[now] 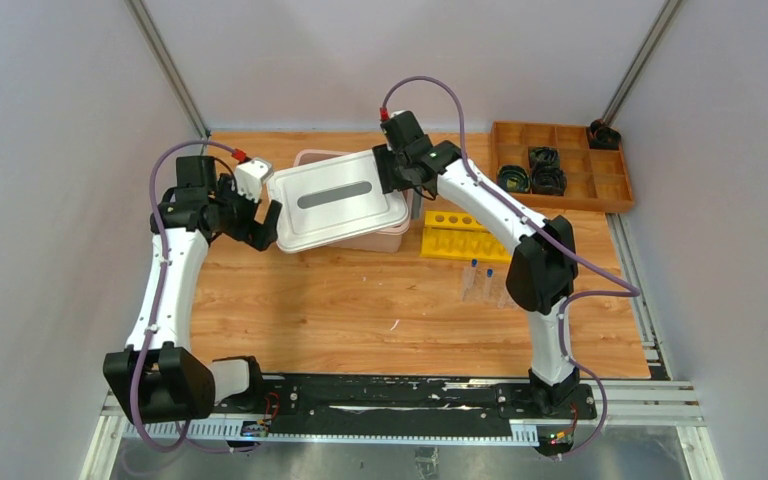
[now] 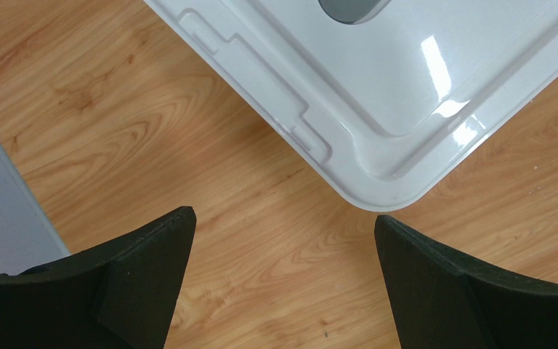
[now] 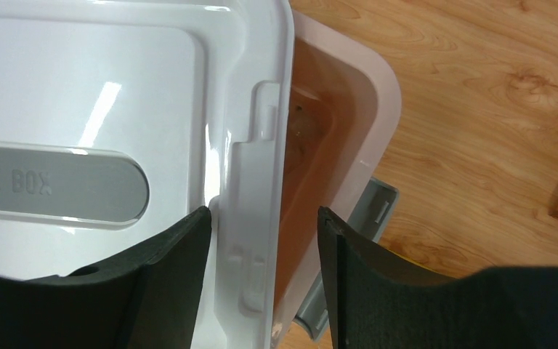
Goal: Organize the chemistry lab equipment
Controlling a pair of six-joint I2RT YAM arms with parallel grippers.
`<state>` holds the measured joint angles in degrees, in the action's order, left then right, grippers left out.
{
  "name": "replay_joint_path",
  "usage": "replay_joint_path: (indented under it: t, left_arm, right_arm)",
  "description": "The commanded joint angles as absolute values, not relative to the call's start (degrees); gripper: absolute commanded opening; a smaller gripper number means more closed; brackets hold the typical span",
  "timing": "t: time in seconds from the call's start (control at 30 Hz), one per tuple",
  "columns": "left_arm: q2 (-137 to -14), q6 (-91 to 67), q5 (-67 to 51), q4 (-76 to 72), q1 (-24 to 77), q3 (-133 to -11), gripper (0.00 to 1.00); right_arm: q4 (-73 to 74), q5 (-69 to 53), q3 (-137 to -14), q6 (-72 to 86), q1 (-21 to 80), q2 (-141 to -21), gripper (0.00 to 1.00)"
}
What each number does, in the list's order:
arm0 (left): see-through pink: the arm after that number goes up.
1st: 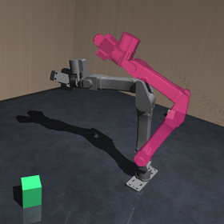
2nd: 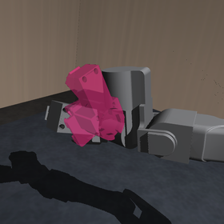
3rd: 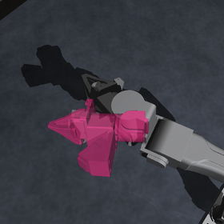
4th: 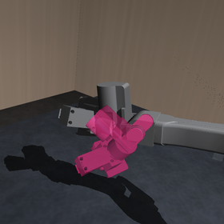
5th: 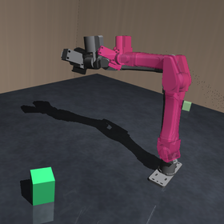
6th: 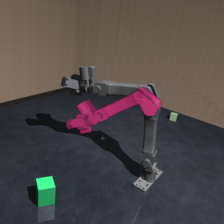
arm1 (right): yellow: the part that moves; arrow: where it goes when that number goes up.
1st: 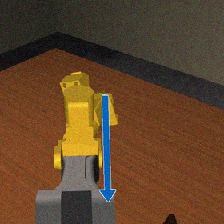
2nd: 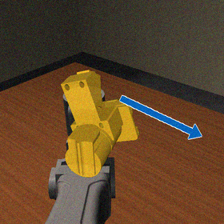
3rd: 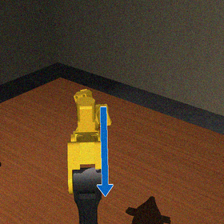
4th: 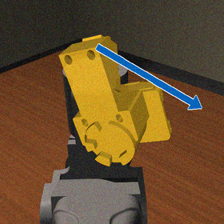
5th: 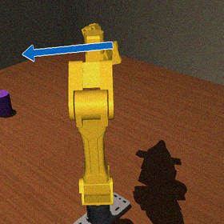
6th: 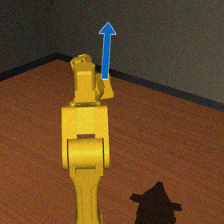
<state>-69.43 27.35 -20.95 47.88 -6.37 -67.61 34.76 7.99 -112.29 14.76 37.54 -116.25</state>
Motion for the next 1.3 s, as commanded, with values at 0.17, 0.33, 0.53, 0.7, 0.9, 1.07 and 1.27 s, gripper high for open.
replay_joint_path:
  t: [0.17,0.33,0.53,0.7,0.9,1.07,1.27]
  left_arm:
    - [-70.44,27.18,-28.81,47.87,-6.93,-68.5,1.0]
    - [-73.91,26.93,-28.95,47.42,-6.93,-71.41,1.0]
    - [-77.37,25.5,-27.66,45.03,-6.94,-74.98,0.99]
    - [-80.42,23.75,-28.96,43.47,-6.84,-77.53,0.99]
    - [-83.49,22.87,-28.9,42.43,-5.25,-79.04,0.99]
    - [-86.29,22.57,-27.01,41.12,-3.04,-80.57,0.98]
    - [-90.52,22.76,-24.26,40.28,-1.38,-83.51,0.96]
  right_arm:
    - [35.32,15.68,-111.91,13.8,38.62,-116.79,0.57]
    - [34.76,16.62,-108.73,16.17,38.58,-115.15,0.51]
    - [34.8,17.42,-104.25,23.41,37.4,-112.01,0.39]
    - [34.97,17.66,-101.5,28.2,37.26,-109.82,0.32]
    - [37.24,16.08,-100.21,34.45,37.22,-108.88,0.24]
    - [38.67,15.41,-98.3,39.68,37.26,-107.51,0.21]
    - [38.76,13.68,-98.68,42.1,38.47,-106.2,0.25]
